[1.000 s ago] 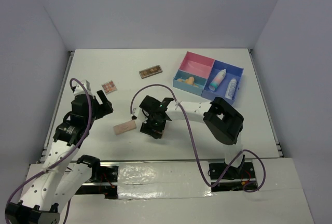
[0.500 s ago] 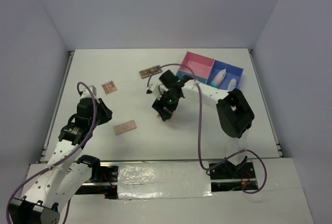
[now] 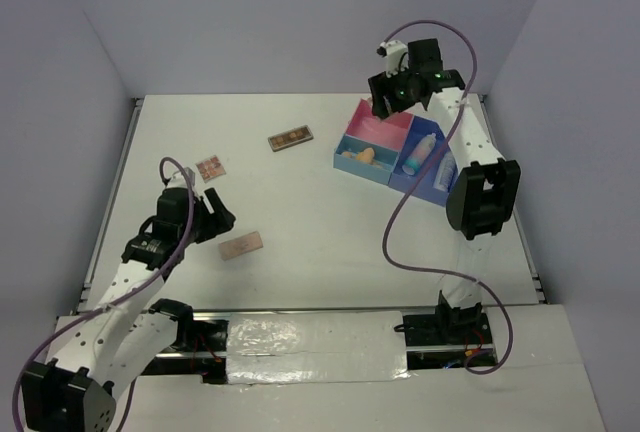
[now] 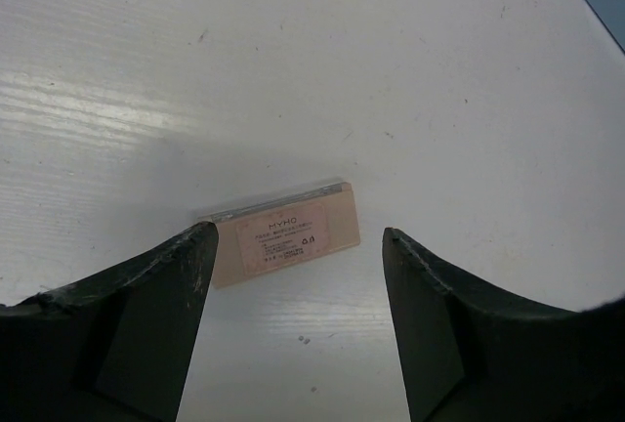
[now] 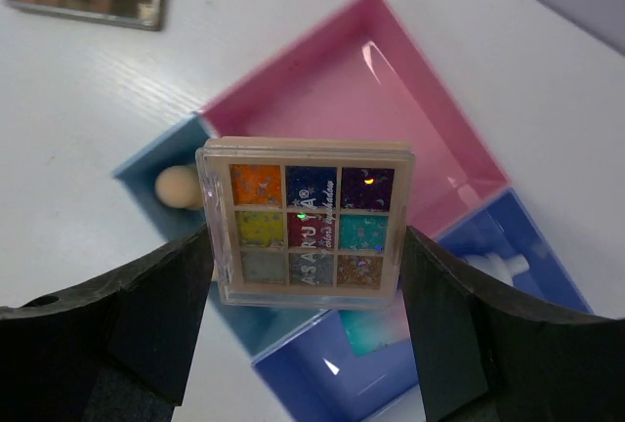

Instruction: Organize the makeup

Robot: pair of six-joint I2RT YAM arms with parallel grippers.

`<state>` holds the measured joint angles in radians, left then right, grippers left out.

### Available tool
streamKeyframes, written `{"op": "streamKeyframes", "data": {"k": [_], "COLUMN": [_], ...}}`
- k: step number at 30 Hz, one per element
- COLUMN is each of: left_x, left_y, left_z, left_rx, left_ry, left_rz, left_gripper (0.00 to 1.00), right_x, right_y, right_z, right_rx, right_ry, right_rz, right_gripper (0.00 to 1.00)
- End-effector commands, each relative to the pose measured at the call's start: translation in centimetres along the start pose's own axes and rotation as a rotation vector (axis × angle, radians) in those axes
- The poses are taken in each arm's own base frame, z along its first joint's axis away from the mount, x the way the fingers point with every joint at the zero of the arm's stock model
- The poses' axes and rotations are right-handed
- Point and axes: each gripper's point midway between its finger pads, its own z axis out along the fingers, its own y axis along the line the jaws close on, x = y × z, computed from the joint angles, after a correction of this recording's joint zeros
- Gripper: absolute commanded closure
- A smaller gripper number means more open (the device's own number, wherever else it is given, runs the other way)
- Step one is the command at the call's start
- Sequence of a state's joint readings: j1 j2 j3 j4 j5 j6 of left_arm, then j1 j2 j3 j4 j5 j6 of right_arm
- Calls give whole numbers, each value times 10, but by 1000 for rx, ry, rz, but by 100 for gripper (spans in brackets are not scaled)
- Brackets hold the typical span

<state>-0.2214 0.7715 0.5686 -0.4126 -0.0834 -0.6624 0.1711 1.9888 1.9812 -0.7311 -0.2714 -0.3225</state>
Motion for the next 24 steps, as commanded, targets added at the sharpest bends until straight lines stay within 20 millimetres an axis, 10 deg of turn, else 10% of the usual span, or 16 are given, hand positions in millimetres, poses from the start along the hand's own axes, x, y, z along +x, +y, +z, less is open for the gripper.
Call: {"op": "streamKeyframes", "data": {"k": [1, 24], "left_x": [-10, 7], "left_y": [-12, -2], "left_z": [3, 20], "left_rx": [48, 7], "left_ry": [-20, 38], "left_rz": [-11, -16], "left_gripper": [19, 7], "right_x": [17, 71], "right_y": [-17, -43], "right_z": [18, 63], "right_rx": [39, 85], "right_ry": [66, 181], "right_rz": [119, 175], "right_gripper": [85, 37]}}
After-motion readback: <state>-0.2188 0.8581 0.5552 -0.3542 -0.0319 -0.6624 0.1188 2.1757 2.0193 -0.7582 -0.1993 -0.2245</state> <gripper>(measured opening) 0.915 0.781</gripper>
